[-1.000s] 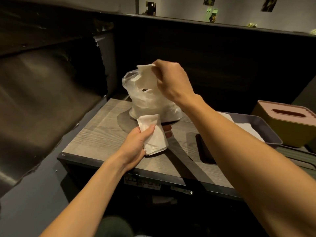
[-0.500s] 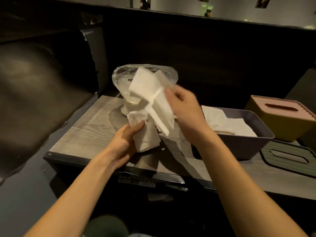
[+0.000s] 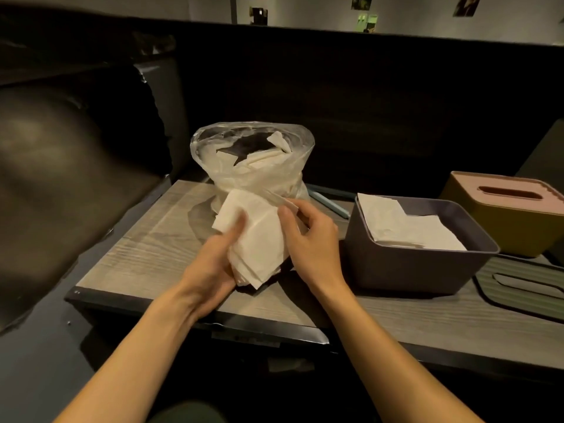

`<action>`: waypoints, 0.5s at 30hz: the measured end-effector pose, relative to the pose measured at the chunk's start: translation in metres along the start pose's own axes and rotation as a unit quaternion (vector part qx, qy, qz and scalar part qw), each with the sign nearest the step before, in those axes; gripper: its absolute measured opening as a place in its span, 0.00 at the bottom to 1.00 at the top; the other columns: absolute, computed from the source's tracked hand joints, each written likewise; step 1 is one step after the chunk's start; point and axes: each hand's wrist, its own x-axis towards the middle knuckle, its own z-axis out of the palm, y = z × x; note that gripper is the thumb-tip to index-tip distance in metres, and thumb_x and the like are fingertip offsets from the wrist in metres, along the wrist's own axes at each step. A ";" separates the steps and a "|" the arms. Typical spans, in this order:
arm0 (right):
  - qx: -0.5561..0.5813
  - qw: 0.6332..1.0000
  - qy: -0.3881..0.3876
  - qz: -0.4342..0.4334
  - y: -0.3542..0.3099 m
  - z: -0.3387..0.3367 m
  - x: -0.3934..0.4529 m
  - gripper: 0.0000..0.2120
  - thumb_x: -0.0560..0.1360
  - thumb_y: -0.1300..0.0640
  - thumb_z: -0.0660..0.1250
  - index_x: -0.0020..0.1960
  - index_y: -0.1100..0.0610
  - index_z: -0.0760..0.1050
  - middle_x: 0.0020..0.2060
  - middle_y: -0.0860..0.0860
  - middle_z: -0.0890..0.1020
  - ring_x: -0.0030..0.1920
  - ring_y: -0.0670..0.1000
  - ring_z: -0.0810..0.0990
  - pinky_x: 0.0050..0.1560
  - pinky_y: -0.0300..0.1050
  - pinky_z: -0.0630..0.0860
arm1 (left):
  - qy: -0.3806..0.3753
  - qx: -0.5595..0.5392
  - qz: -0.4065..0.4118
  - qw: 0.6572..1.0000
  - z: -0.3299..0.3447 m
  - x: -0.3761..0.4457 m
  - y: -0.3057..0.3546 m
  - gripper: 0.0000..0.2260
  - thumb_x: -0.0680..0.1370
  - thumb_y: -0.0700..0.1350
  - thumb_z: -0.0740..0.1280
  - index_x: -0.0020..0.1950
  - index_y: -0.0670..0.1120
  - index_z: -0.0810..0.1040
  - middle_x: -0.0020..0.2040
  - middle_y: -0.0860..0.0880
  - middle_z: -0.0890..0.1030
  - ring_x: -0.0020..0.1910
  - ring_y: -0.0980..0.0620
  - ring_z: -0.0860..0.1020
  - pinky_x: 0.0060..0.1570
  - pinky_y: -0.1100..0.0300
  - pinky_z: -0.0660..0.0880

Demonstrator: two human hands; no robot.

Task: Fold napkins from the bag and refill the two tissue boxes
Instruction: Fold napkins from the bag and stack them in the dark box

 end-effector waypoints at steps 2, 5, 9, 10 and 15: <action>0.013 1.000 -0.018 -0.007 -0.004 -0.001 -0.002 0.08 0.83 0.51 0.67 0.60 0.47 0.83 0.52 0.37 0.85 0.57 0.40 0.82 0.58 0.47 0.81 | 0.033 0.049 0.019 0.998 0.001 0.000 -0.005 0.21 0.76 0.42 0.72 0.69 0.44 0.77 0.60 0.41 0.85 0.57 0.42 0.85 0.47 0.51 0.84; 0.036 0.999 0.001 -0.009 -0.008 -0.007 -0.003 0.06 0.83 0.49 0.67 0.56 0.41 0.82 0.50 0.35 0.84 0.54 0.40 0.82 0.54 0.42 0.81 | 0.044 0.077 0.050 0.995 -0.002 0.002 -0.011 0.20 0.74 0.36 0.73 0.66 0.45 0.78 0.55 0.42 0.86 0.52 0.44 0.86 0.43 0.54 0.83; 0.027 0.997 0.053 -0.048 -0.008 -0.011 -0.003 0.06 0.82 0.55 0.69 0.53 0.46 0.83 0.46 0.39 0.85 0.51 0.43 0.83 0.50 0.39 0.81 | 0.014 0.132 0.077 0.988 -0.004 0.003 -0.012 0.20 0.73 0.36 0.74 0.65 0.45 0.79 0.56 0.45 0.87 0.55 0.46 0.86 0.47 0.58 0.83; 0.011 0.996 0.062 -0.066 -0.007 -0.010 -0.004 0.06 0.82 0.55 0.69 0.53 0.47 0.83 0.45 0.39 0.85 0.51 0.43 0.83 0.49 0.38 0.80 | 0.008 0.142 0.080 0.987 -0.003 0.002 -0.012 0.20 0.73 0.36 0.74 0.64 0.45 0.79 0.56 0.46 0.87 0.55 0.47 0.86 0.47 0.59 0.83; -0.040 0.980 0.121 -0.152 -0.009 -0.007 -0.009 0.05 0.83 0.56 0.68 0.55 0.53 0.83 0.46 0.40 0.84 0.50 0.44 0.83 0.46 0.33 0.76 | -0.003 0.170 0.087 0.982 -0.003 0.002 -0.013 0.20 0.72 0.38 0.75 0.64 0.43 0.80 0.56 0.45 0.87 0.56 0.47 0.86 0.51 0.59 0.82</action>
